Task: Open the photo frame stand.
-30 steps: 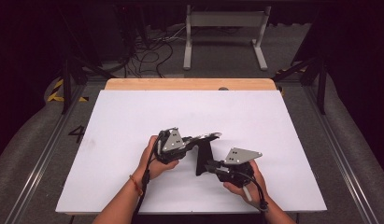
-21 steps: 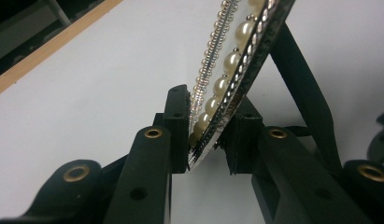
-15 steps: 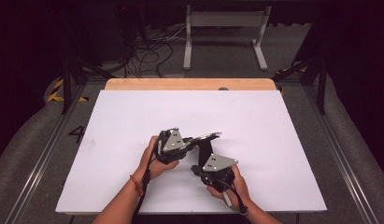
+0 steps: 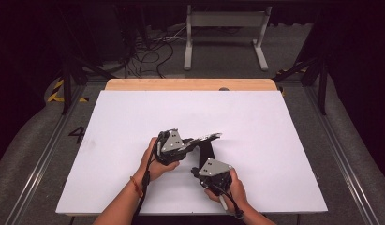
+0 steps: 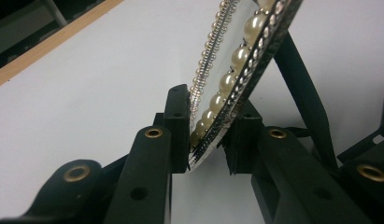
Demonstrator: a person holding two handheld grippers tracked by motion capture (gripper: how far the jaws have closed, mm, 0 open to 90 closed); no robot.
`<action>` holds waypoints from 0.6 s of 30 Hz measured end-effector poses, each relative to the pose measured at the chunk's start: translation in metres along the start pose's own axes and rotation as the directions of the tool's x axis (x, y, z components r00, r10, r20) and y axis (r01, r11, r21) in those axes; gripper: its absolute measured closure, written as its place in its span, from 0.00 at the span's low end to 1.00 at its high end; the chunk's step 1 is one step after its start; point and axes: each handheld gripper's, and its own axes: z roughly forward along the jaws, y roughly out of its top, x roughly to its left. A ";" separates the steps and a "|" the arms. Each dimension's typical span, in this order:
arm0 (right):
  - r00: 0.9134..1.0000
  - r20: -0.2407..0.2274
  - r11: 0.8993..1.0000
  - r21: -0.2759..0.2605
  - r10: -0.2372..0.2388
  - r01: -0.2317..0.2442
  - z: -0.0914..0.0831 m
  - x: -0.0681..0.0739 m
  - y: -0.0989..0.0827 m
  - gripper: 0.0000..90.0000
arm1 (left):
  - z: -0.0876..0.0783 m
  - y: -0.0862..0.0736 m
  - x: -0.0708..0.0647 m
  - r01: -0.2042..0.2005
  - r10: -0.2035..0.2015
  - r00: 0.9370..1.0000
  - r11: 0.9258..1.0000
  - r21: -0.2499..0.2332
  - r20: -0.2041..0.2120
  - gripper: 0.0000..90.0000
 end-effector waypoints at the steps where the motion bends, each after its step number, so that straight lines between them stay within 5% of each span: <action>1: 1.000 0.000 1.000 0.000 0.000 0.000 0.000 0.000 0.000 0.96 | 0.000 0.000 0.000 0.000 0.000 1.000 1.000 0.000 0.000 0.83; 18: 1.000 0.010 1.000 0.012 0.023 -0.023 0.005 0.001 0.000 0.98 | 0.000 -0.001 -0.001 0.005 -0.006 1.000 1.000 -0.002 -0.008 0.83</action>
